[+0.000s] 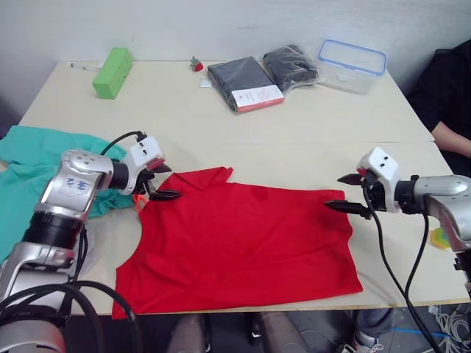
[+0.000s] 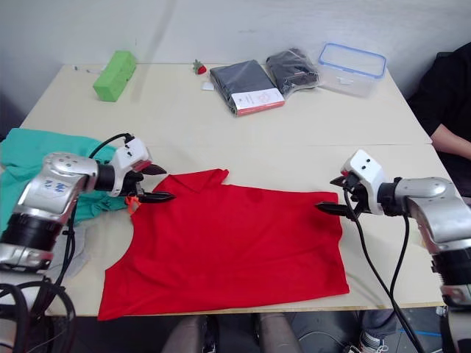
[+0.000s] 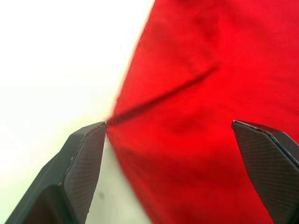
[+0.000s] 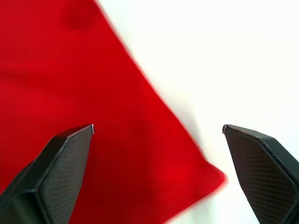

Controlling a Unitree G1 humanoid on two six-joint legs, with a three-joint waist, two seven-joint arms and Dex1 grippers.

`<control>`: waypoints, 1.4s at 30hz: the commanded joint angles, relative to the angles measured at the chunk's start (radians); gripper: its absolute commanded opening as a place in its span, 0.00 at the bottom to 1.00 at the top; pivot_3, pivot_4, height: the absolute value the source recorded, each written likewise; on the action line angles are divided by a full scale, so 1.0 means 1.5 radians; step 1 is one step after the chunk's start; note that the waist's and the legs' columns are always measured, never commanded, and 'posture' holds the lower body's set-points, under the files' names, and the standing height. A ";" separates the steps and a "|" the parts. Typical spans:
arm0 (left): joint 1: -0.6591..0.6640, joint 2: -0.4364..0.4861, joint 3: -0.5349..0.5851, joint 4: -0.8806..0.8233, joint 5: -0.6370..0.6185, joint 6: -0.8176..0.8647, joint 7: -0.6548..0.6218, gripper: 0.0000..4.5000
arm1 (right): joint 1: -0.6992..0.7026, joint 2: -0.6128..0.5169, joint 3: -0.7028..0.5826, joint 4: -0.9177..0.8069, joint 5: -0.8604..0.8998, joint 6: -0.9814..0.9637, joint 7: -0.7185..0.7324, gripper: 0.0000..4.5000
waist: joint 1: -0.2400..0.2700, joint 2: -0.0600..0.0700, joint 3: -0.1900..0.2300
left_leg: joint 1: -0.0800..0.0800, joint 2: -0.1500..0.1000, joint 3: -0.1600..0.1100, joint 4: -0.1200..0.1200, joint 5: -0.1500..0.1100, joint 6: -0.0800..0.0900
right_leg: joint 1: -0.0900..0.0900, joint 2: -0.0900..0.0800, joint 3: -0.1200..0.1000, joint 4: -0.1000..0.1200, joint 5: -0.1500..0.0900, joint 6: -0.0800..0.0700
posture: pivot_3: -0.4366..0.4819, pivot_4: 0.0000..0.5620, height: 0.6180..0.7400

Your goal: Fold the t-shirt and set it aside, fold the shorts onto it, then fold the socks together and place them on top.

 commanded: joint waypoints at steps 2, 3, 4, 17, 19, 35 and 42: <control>-0.033 -0.010 -0.006 0.090 0.045 -0.060 -0.003 1.00 | -0.042 0.021 0.011 0.059 -0.049 -0.022 -0.012 1.00 | 0.000 0.000 0.000 | -0.002 0.000 0.001 0.003 0.000 0.000 | -0.003 0.000 0.001 0.003 0.000 0.000 | 0.48 0.27 1.00; -0.037 -0.010 -0.004 0.100 0.050 -0.065 -0.007 1.00 | -0.047 0.025 0.014 0.067 -0.054 -0.015 -0.009 1.00 | 0.000 0.000 0.000 | -0.002 0.000 0.001 0.005 0.000 0.000 | -0.003 0.000 0.001 0.004 0.000 0.000 | 0.48 0.27 1.00; -0.039 -0.004 -0.001 0.109 0.051 -0.059 -0.017 1.00 | -0.048 0.026 0.020 0.074 -0.063 -0.017 -0.004 1.00 | 0.000 0.000 0.000 | -0.002 0.000 0.001 0.006 0.000 -0.001 | -0.003 0.000 0.001 0.005 0.000 0.000 | 0.48 0.27 1.00; -0.045 -0.035 0.049 0.128 0.035 -0.061 -0.016 1.00 | -0.054 0.070 0.029 0.091 -0.096 -0.044 0.021 0.57 | -0.002 0.000 0.000 | 0.001 -0.002 0.001 0.008 0.004 0.004 | -0.001 0.000 0.002 0.012 0.006 -0.001 | 0.48 0.27 1.00; -0.046 -0.046 0.061 0.113 0.026 -0.090 -0.020 1.00 | -0.054 0.074 0.028 0.095 -0.102 -0.050 0.020 0.57 | -0.002 0.000 0.000 | 0.001 -0.002 0.001 0.008 0.005 0.004 | -0.001 0.000 0.002 0.012 0.007 -0.001 | 0.48 0.27 1.00; -0.066 -0.138 0.000 0.147 0.113 -0.255 0.030 0.91 | -0.035 0.088 0.016 0.079 -0.104 -0.050 0.011 0.56 | -0.002 0.000 0.000 | 0.001 -0.002 0.001 0.008 0.006 0.003 | -0.001 0.001 0.002 0.012 0.008 -0.002 | 0.48 0.27 1.00; -0.072 -0.141 -0.001 0.181 0.140 -0.282 0.038 0.46 | -0.031 0.093 0.013 0.070 -0.102 -0.043 0.006 0.56 | -0.003 0.000 0.000 | 0.001 -0.002 0.001 0.008 0.006 0.003 | -0.001 0.001 0.002 0.012 0.008 -0.002 | 0.48 0.27 1.00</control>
